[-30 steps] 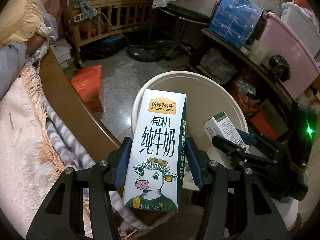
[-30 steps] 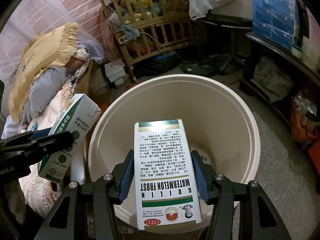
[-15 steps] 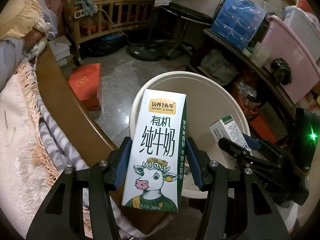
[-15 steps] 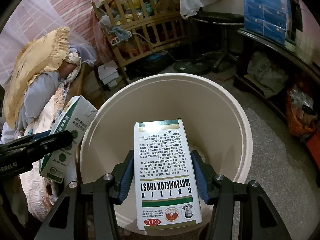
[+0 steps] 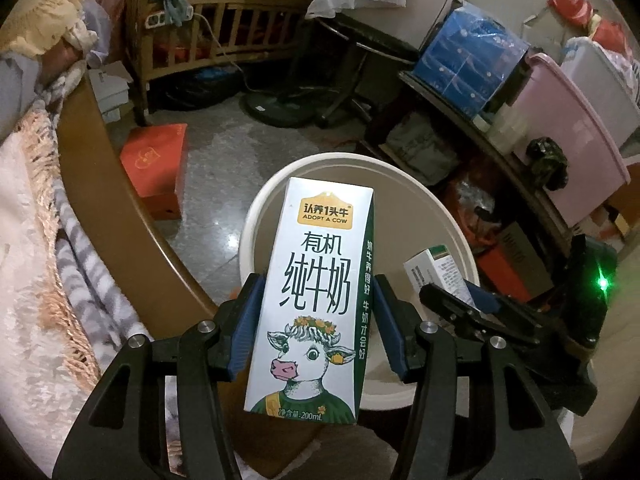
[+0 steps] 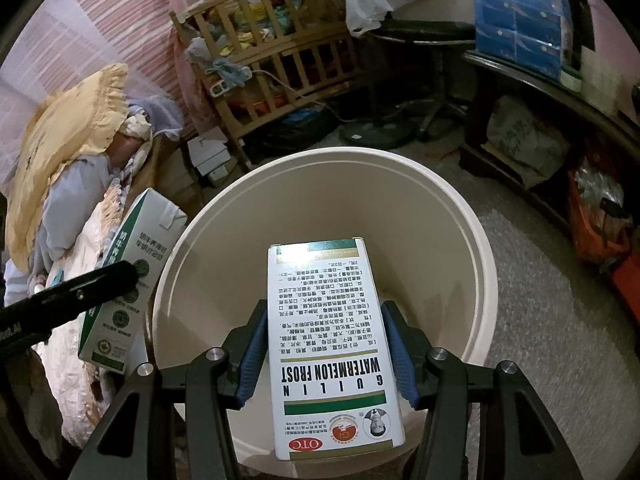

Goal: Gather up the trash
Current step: 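Open both tools to drop the medicine box and milk carton into the bucket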

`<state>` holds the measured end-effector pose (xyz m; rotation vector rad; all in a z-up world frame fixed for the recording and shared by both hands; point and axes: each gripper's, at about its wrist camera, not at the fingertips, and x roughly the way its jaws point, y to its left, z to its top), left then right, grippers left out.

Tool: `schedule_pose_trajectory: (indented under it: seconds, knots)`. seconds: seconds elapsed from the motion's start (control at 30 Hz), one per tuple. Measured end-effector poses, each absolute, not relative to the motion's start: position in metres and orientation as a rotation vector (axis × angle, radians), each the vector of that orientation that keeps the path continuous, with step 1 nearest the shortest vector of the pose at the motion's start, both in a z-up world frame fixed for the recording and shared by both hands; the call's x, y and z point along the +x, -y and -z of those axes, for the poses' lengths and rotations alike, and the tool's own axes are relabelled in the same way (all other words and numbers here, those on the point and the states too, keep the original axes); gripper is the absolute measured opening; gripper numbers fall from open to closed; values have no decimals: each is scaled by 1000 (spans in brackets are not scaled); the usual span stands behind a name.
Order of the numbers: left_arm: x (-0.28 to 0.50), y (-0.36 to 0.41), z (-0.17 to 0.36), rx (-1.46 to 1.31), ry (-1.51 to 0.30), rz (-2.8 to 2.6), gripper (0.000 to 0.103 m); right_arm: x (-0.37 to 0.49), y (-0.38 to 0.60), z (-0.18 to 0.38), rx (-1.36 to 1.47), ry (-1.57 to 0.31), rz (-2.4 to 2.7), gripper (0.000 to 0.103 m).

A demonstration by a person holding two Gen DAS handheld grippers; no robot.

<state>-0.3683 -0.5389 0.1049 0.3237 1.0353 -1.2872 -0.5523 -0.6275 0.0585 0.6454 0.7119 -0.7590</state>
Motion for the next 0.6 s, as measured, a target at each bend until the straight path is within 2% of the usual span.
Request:
schedule_pose_trajectory:
  seconds: [0.03, 0.13, 0.6]
  knots:
    - [-369, 539, -105, 322, -1041, 1294, 53, -554, 629, -59, 653, -708, 761, 54]
    - [-369, 538, -106, 317, -1043, 1307, 58, -557, 632, -58, 676, -698, 764, 67]
    - [-356, 505, -116, 365, -968, 1210, 60, -548, 617, -61, 617, -705, 725, 68]
